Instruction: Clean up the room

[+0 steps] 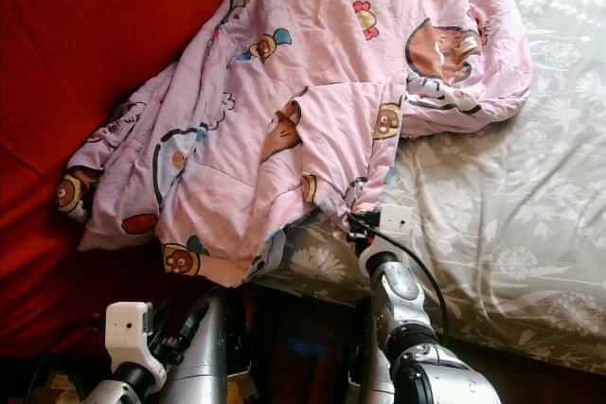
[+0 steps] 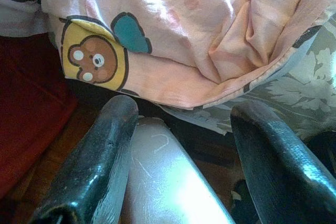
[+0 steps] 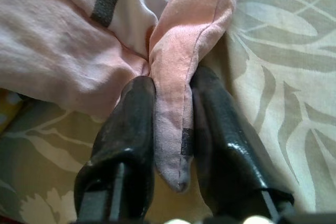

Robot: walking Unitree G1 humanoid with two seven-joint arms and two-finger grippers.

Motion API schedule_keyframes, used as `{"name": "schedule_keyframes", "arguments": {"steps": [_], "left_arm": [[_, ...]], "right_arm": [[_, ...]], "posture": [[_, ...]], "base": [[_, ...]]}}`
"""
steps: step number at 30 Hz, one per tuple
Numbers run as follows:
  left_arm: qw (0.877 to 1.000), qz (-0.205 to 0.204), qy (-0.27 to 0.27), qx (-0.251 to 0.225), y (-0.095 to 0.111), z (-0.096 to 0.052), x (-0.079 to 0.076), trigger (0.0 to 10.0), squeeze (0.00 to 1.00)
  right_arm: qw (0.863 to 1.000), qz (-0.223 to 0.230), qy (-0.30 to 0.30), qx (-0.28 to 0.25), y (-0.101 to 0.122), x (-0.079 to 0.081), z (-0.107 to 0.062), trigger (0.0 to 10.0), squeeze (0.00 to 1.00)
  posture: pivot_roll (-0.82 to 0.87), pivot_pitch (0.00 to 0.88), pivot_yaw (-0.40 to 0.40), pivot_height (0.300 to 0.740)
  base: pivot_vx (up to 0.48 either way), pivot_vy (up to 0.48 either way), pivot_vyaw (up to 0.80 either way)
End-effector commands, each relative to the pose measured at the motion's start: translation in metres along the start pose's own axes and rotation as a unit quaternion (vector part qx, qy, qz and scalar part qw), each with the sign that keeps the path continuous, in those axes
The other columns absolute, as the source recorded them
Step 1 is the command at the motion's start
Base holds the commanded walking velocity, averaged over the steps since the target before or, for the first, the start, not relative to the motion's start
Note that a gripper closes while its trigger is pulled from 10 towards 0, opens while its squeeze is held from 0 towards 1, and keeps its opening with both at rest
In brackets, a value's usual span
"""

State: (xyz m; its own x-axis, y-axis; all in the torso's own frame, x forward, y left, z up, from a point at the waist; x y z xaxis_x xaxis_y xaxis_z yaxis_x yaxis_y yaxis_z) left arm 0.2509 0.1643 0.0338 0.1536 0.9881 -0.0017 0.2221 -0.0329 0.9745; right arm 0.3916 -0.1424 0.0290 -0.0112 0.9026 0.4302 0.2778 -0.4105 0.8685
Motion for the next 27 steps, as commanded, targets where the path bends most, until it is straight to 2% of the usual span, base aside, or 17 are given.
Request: {"name": "schedule_keyframes", "arguments": {"steps": [1, 9, 14, 15, 20, 26, 27], "left_arm": [[1.000, -0.002, 0.007, 0.029, -0.017, -0.005, 0.003, 10.0, 0.00], [1.000, -0.010, 0.013, 0.017, -0.013, 0.011, 0.006, 10.0, 0.00], [1.000, -0.009, 0.010, 0.011, -0.012, 0.031, 0.005, 10.0, 0.00], [1.000, -0.007, 0.009, 0.010, -0.012, 0.037, 0.006, 10.0, 0.00], [1.000, -0.003, 0.013, 0.012, -0.014, 0.052, 0.013, 10.0, 0.00], [1.000, 0.002, 0.010, 0.014, -0.016, 0.064, 0.016, 10.0, 0.00], [1.000, 0.002, 0.010, 0.014, -0.016, 0.065, 0.017, 10.0, 0.00]], "right_arm": [[0.999, 0.016, -0.018, 0.030, -0.022, -0.007, -0.007, 0.0, 0.00], [0.999, 0.028, -0.031, 0.020, -0.022, -0.016, -0.011, 0.0, 0.00], [0.998, 0.038, -0.043, -0.003, -0.020, -0.033, -0.020, 0.0, 0.00], [0.998, 0.039, -0.049, -0.008, -0.020, -0.038, -0.023, 0.0, 0.00], [0.995, 0.045, -0.081, -0.042, -0.018, -0.059, -0.037, 0.0, 0.00], [0.993, 0.049, -0.088, -0.065, -0.017, -0.068, -0.047, 0.0, 0.00], [0.993, 0.050, -0.086, -0.065, -0.017, -0.068, -0.048, 10.0, 0.00]], "posture": [[0.20, 0.313, 0.030, 0.592], [0.19, 0.256, 0.015, 0.592], [0.17, 0.185, 0.009, 0.592], [0.15, 0.147, 0.009, 0.592], [0.12, 0.072, 0.017, 0.592], [0.09, 0.002, 0.033, 0.592], [0.08, 0.000, 0.036, 0.592]], "base": [[0.000, 0.000, 0.00], [0.000, 0.000, 0.00], [0.000, 0.000, 0.00], [0.000, 0.000, 0.00], [0.000, 0.000, 0.00], [0.000, 0.000, 0.00], [0.000, 0.000, 0.00]]}}
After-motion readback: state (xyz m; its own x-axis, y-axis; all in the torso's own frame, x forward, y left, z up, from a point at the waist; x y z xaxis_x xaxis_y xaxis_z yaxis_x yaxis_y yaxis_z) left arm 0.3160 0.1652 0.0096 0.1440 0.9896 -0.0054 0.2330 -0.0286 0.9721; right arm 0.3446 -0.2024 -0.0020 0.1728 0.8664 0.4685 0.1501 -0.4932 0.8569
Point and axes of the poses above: a point about 5 cm out from each wrist's last joint towards the gripper, its own z axis pointing out of the wrist towards the gripper, its own y axis along the axis of the wrist's last joint, x = y × z, the point moved 6 cm from there along z, pointing out of the wrist towards the gripper, and after that the axes turned 10 degrees about z, right-handed, at the moved point
